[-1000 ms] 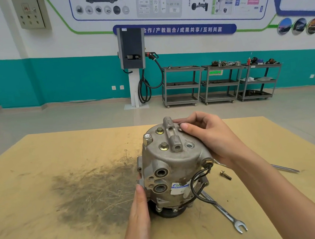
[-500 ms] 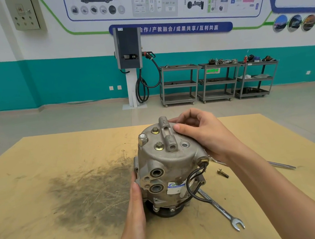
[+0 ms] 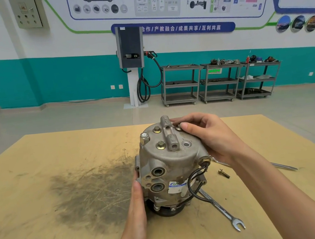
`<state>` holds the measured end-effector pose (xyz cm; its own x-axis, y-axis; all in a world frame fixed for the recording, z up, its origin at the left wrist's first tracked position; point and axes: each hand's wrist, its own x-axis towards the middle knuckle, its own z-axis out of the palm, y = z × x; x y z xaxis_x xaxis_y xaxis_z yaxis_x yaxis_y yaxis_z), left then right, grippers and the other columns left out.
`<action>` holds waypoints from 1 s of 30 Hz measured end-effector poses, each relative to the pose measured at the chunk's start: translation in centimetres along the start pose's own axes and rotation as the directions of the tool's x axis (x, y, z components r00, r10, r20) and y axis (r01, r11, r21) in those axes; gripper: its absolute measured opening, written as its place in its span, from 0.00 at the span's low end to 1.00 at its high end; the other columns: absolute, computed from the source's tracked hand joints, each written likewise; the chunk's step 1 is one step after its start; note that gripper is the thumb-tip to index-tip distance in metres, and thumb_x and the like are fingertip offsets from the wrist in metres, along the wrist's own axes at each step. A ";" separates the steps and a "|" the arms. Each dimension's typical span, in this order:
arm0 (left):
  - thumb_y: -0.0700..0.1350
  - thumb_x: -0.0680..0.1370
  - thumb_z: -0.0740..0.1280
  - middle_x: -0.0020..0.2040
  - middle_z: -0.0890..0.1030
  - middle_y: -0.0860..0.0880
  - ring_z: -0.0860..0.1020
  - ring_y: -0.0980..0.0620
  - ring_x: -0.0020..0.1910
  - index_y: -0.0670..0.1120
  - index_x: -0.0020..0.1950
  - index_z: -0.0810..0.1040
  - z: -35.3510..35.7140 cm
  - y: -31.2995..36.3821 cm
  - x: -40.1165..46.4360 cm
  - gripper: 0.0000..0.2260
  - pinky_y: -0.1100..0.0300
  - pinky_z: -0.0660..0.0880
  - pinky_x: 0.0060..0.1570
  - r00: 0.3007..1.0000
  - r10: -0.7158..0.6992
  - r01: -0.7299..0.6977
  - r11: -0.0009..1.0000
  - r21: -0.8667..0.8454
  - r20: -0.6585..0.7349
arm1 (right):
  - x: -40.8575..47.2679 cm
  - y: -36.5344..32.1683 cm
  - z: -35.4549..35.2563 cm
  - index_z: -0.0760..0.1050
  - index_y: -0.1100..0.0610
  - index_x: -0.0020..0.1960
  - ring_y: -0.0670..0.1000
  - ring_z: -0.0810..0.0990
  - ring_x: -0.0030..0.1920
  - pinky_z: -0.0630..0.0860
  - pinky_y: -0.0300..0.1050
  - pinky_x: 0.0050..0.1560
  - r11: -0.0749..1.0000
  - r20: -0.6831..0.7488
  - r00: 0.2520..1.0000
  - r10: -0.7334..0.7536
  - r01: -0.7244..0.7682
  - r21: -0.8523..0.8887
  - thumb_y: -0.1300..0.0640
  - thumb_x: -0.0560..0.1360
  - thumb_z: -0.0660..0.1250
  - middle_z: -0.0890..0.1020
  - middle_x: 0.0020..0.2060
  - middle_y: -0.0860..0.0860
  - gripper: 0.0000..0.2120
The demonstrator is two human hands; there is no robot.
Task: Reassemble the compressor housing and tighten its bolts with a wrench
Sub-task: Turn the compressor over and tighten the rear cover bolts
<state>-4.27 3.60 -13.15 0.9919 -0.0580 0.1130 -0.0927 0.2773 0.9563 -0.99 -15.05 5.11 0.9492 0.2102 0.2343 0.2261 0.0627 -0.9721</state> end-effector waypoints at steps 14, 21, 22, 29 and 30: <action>0.82 0.66 0.60 0.72 0.73 0.63 0.68 0.61 0.74 0.69 0.70 0.72 0.0 0.1 -0.2 0.35 0.46 0.59 0.78 1.000 -0.020 0.020 1.000 -0.006 -0.013 | 0.3 0.0 0.2 0.78 0.62 0.43 0.50 0.83 0.47 0.82 0.43 0.46 1.000 -0.018 1.000 0.005 -0.004 0.018 0.68 0.73 0.69 0.85 0.50 0.55 0.03; 0.82 0.66 0.59 0.74 0.72 0.62 0.67 0.59 0.75 0.64 0.76 0.66 0.1 0.2 -0.2 0.43 0.45 0.59 0.78 1.000 -0.026 0.026 1.000 0.009 0.012 | 0.4 0.3 -0.1 0.81 0.59 0.46 0.50 0.83 0.46 0.81 0.42 0.47 0.999 0.017 1.000 0.010 -0.010 0.035 0.67 0.74 0.68 0.85 0.48 0.55 0.05; 0.82 0.66 0.59 0.74 0.72 0.62 0.67 0.59 0.75 0.64 0.77 0.65 0.1 0.2 -0.3 0.43 0.45 0.59 0.78 1.000 -0.027 0.027 1.000 0.009 0.012 | 0.2 0.3 -0.2 0.82 0.59 0.46 0.50 0.83 0.48 0.81 0.43 0.49 0.998 0.036 0.999 0.016 -0.018 0.055 0.67 0.74 0.67 0.85 0.50 0.55 0.07; 0.82 0.66 0.59 0.75 0.71 0.62 0.66 0.59 0.76 0.62 0.77 0.65 0.1 0.3 -0.2 0.44 0.45 0.58 0.79 1.000 -0.005 0.005 1.000 0.012 0.002 | 1.0 0.1 0.6 0.75 0.60 0.40 0.50 0.84 0.44 0.81 0.41 0.42 0.999 -0.051 0.998 0.037 -0.036 0.026 0.68 0.70 0.72 0.86 0.47 0.55 0.07; 0.82 0.66 0.59 0.74 0.71 0.61 0.66 0.60 0.76 0.62 0.77 0.66 0.1 0.2 -0.2 0.43 0.46 0.58 0.79 1.000 -0.003 0.003 1.000 0.011 0.004 | 0.9 0.1 0.5 0.76 0.61 0.41 0.50 0.84 0.44 0.81 0.41 0.42 0.999 -0.044 0.998 0.040 -0.039 0.038 0.67 0.70 0.72 0.86 0.47 0.55 0.06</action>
<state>-4.54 3.54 -12.91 0.9918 -0.0627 0.1113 -0.0909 0.2669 0.9594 -0.20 -14.37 5.28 0.9662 0.1698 0.1941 0.1807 0.0911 -0.9793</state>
